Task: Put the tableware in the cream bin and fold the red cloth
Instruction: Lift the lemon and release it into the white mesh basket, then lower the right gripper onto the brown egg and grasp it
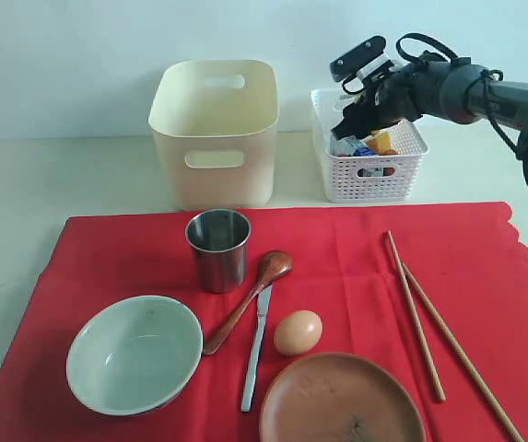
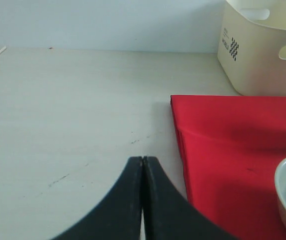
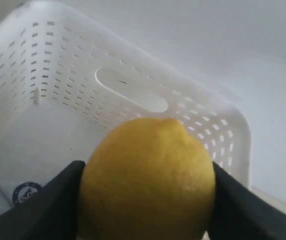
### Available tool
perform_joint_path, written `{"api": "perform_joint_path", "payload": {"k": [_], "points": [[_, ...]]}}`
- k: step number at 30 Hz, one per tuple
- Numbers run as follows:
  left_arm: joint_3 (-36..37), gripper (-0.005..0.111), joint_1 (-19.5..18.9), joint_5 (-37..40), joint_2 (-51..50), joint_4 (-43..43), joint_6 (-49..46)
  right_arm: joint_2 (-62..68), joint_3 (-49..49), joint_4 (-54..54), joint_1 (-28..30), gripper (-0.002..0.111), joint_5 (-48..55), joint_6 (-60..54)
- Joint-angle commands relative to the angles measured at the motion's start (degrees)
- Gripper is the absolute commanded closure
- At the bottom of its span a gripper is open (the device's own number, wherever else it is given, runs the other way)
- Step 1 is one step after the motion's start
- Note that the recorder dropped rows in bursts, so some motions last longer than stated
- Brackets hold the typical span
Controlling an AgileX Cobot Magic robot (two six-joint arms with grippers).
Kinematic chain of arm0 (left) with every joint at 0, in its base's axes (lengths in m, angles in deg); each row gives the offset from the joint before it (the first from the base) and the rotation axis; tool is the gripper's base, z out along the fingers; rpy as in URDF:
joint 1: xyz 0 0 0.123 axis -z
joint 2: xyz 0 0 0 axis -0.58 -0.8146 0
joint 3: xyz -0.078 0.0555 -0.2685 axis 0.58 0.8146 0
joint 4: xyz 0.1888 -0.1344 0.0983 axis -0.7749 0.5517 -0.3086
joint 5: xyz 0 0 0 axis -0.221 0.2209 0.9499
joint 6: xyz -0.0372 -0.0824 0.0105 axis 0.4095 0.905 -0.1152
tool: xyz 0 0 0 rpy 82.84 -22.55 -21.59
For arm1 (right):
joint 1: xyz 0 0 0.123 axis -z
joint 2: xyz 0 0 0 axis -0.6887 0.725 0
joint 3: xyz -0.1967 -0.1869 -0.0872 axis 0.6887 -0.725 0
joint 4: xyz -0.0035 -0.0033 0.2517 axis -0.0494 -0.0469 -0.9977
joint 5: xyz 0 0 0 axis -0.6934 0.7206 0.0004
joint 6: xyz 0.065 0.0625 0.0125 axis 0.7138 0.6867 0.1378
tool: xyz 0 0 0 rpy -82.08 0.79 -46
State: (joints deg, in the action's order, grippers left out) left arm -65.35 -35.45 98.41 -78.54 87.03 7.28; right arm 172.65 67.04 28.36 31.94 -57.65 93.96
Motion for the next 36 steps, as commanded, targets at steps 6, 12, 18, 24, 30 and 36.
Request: {"api": "perform_joint_path", "payload": {"k": [6,12,18,24,30,36], "points": [[0.2,0.107,0.0,-0.7,0.4,0.0,-0.2,-2.2,0.7,0.3,0.3,0.042,6.0,0.0],[0.2,0.107,0.0,-0.7,0.4,0.0,-0.2,-6.0,0.7,0.2,0.3,0.036,15.9,1.4],[0.2,0.107,0.0,-0.7,0.4,0.0,-0.2,-10.3,0.7,-0.1,0.3,0.036,25.2,1.4],[0.2,0.107,0.0,-0.7,0.4,0.0,-0.2,-14.7,0.7,-2.9,0.3,0.036,34.1,-0.6],[0.2,0.107,0.0,-0.7,0.4,0.0,-0.2,-17.2,0.7,-9.5,0.3,0.039,41.6,-4.7],[0.2,0.107,0.0,-0.7,0.4,0.0,-0.2,-19.9,0.7,-18.0,0.3,0.053,49.4,-7.2]]}}
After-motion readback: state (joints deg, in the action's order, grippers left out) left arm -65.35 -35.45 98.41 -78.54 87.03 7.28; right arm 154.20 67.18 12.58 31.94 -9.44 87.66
